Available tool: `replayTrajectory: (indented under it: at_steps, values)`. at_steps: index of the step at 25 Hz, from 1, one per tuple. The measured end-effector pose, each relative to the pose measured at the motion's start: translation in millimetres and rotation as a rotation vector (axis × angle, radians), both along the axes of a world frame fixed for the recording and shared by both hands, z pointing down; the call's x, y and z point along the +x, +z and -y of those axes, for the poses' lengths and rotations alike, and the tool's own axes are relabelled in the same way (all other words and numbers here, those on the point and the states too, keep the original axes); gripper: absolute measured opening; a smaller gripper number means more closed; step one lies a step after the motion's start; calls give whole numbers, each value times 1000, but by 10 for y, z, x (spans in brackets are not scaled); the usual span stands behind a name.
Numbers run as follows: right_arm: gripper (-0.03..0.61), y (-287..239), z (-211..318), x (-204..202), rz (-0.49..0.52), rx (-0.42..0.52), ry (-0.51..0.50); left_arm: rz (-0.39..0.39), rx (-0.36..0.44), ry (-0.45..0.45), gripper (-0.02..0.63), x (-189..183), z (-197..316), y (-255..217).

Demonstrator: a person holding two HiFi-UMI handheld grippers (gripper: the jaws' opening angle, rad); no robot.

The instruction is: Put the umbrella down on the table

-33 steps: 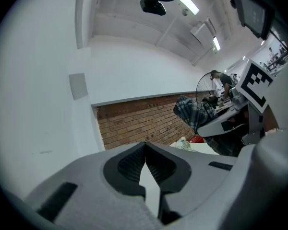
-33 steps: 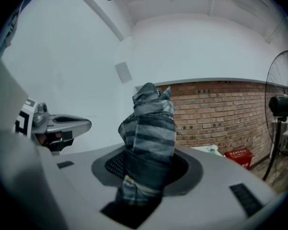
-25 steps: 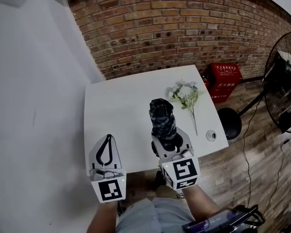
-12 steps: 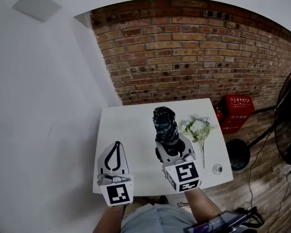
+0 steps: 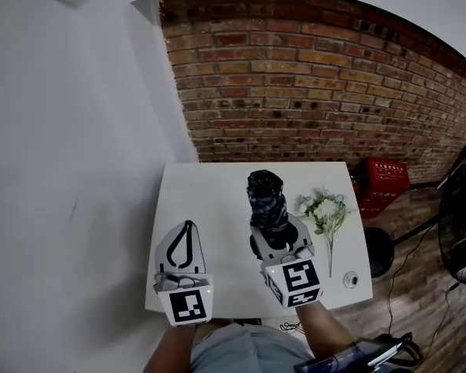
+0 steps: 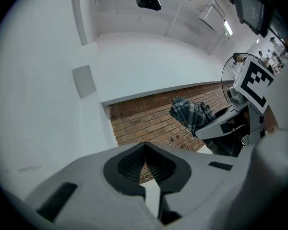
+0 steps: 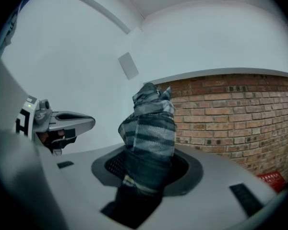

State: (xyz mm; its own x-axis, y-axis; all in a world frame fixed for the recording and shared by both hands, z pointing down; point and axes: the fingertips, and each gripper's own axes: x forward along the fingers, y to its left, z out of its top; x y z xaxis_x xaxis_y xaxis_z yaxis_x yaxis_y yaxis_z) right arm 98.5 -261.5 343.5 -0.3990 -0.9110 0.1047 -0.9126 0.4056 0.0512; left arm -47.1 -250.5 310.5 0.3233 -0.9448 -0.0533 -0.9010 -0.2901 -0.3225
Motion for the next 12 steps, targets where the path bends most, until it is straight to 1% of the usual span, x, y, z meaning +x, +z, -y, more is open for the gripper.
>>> replayTrajectory:
  at_steps: [12]
  values:
    - [176, 638, 270, -123, -38, -140, 3, 12, -97, 9, 9, -119, 313, 502]
